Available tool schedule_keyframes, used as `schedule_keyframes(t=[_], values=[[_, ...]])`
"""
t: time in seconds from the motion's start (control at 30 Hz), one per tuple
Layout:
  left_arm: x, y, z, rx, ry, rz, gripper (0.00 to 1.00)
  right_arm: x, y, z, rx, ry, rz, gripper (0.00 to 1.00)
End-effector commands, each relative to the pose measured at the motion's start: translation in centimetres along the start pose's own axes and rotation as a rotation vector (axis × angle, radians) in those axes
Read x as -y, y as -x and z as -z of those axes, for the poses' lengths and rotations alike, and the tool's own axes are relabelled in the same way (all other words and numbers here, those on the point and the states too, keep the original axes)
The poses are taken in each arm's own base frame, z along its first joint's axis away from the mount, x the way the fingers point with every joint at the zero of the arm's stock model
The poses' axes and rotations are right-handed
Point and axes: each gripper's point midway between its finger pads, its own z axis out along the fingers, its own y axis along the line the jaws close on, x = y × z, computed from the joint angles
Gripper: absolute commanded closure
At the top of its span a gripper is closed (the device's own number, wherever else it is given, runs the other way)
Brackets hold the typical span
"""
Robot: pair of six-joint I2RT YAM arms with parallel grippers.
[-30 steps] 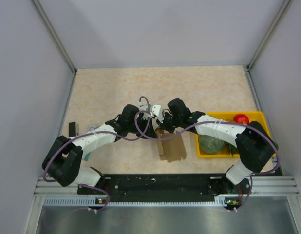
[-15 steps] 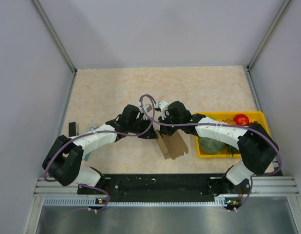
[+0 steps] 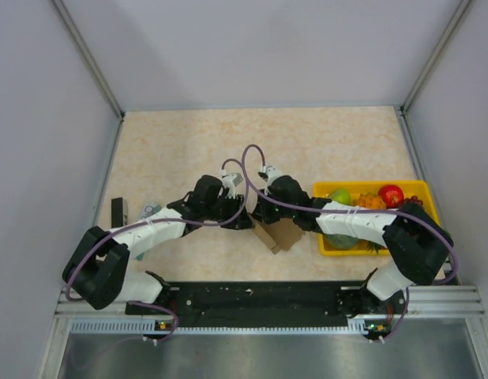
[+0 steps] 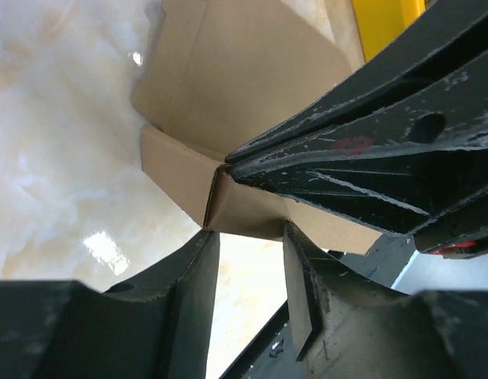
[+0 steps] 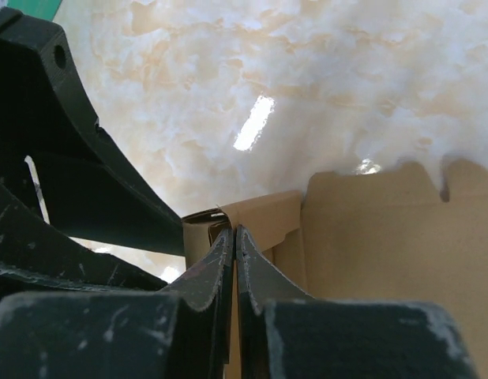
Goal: Fold the paper box
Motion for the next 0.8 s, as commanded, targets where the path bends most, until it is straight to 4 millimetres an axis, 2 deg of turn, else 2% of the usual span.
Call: schedule_keyframes(t=[0.0, 0.07, 0.13, 0.17, 0.2, 0.27, 0.33, 0.4, 0.43, 0.53, 0.57, 0.67, 0.77], values=[[-0.1, 0.2, 0.6, 0.07, 0.012, 0.002, 0.55, 0.1, -4.6, -0.1, -0.074, -0.082, -0.063, 1.0], [-0.2, -0.2, 1.3, 0.089, 0.015, 0.003, 0.46, -0.3, -4.5, -0.1, -0.053, -0.093, -0.064, 1.0], [-0.3, -0.6, 2.1, 0.112, 0.016, 0.01, 0.41, 0.2, -4.5, 0.0, -0.022, -0.152, -0.047, 1.0], [0.1, -0.1, 2.4, 0.141, -0.001, 0.001, 0.36, 0.3, -4.5, 0.1, -0.012, -0.163, -0.037, 1.0], [0.5, 0.0, 3.0, 0.165, -0.013, 0.001, 0.35, 0.4, -4.6, 0.1, -0.006, -0.175, -0.032, 1.0], [0.1, -0.5, 3.6, 0.175, -0.001, 0.026, 0.32, 0.3, -4.9, 0.1, 0.009, -0.188, -0.022, 1.0], [-0.3, -1.1, 4.6, 0.187, 0.014, 0.062, 0.32, 0.3, -4.9, 0.0, 0.026, -0.196, -0.009, 1.0], [0.1, -0.8, 5.9, 0.236, 0.0, 0.09, 0.3, 0.4, -5.1, 0.2, 0.034, -0.209, -0.001, 1.0], [-0.8, -1.1, 6.2, 0.246, 0.027, 0.129, 0.31, 0.3, -5.0, 0.1, 0.042, -0.205, 0.002, 1.0], [-2.4, -0.3, 7.5, 0.313, 0.08, 0.247, 0.35, 0.3, -5.2, 0.1, 0.047, -0.209, 0.01, 1.0], [-2.9, -0.6, 7.6, 0.306, 0.092, 0.296, 0.35, 0.1, -5.3, 0.1, 0.05, -0.208, 0.015, 1.0], [-4.7, 0.4, 7.7, 0.312, 0.126, 0.4, 0.25, -0.1, -5.3, 0.1, 0.061, -0.202, 0.022, 1.0], [-4.5, 1.4, 6.1, 0.226, 0.066, 0.444, 0.15, -0.6, -5.2, 0.1, 0.07, -0.193, 0.021, 1.0]])
